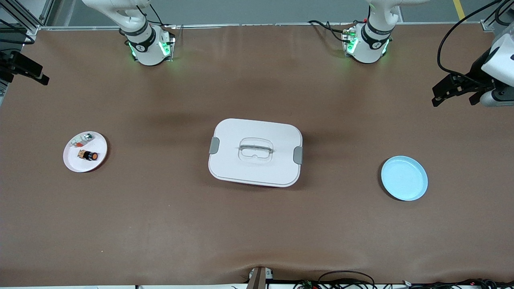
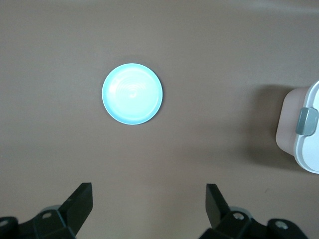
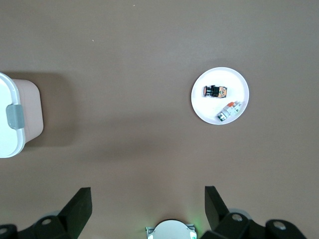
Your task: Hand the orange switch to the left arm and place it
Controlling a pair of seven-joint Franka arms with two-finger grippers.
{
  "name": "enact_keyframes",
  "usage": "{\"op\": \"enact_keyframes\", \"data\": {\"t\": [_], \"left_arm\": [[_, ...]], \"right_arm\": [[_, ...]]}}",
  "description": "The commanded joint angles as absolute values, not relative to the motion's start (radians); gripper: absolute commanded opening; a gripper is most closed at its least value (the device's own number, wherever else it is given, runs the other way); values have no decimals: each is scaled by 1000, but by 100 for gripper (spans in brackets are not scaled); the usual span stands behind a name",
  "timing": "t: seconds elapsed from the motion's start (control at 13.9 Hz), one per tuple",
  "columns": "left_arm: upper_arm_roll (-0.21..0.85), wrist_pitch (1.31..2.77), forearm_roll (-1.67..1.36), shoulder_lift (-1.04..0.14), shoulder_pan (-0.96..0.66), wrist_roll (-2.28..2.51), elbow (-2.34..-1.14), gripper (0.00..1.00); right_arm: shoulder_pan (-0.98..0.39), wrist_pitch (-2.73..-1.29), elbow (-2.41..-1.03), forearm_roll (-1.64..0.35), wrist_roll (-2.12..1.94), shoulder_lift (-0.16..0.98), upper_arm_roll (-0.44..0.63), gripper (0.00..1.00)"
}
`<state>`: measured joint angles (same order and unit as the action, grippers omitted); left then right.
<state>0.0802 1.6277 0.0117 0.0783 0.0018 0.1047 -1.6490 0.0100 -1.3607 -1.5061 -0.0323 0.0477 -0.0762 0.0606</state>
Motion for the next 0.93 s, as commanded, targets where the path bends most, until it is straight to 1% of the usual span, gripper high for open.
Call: {"op": "enact_keyframes", "data": {"t": [0.0, 0.86], "left_arm": [[77, 1603, -3, 67, 3, 95, -1620, 100], [77, 1603, -2, 67, 5, 84, -1618, 100]], "right_arm": [[-2, -1377, -1534, -43, 66, -104, 64, 100], [2, -1376, -1509, -40, 54, -92, 64, 100]]}}
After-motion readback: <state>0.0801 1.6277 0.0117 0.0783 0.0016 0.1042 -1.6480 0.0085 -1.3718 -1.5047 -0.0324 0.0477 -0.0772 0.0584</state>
